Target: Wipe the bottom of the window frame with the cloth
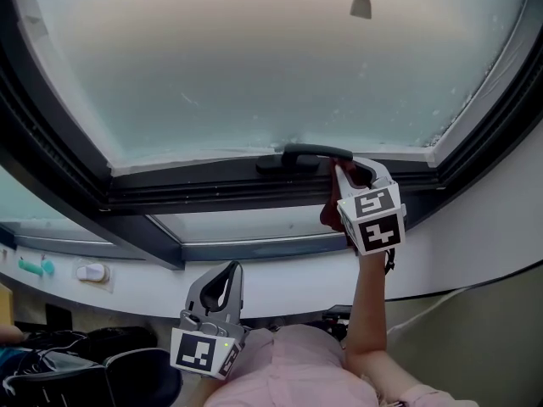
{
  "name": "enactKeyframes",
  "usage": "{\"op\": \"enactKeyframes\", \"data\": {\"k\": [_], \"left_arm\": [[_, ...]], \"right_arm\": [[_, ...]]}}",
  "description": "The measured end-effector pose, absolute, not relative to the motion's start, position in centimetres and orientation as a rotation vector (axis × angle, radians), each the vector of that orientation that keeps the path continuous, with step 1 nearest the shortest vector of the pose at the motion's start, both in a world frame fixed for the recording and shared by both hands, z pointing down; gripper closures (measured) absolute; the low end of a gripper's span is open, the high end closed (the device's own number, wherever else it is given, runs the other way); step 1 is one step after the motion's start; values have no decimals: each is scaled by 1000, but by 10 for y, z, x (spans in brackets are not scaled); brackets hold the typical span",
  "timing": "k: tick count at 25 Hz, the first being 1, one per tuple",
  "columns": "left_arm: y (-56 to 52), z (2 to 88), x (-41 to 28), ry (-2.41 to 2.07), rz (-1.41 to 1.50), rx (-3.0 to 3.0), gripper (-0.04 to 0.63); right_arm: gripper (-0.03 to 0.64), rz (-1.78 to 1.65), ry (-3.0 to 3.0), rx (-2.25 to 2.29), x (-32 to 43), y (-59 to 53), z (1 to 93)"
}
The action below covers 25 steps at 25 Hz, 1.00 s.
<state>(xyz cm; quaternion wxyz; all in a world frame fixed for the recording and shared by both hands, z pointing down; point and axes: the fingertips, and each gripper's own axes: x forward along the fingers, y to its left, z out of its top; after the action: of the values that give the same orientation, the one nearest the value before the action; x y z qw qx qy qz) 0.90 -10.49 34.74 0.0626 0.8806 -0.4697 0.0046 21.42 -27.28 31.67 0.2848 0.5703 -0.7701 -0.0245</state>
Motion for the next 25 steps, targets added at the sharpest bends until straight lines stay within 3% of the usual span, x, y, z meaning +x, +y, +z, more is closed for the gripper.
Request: {"op": "enactKeyframes", "data": {"k": [25], "left_arm": [[-76, 346, 42, -1477, -4, 2646, 595]], "right_arm": [[560, -77, -2141, 1400, 216, -296, 316]]}}
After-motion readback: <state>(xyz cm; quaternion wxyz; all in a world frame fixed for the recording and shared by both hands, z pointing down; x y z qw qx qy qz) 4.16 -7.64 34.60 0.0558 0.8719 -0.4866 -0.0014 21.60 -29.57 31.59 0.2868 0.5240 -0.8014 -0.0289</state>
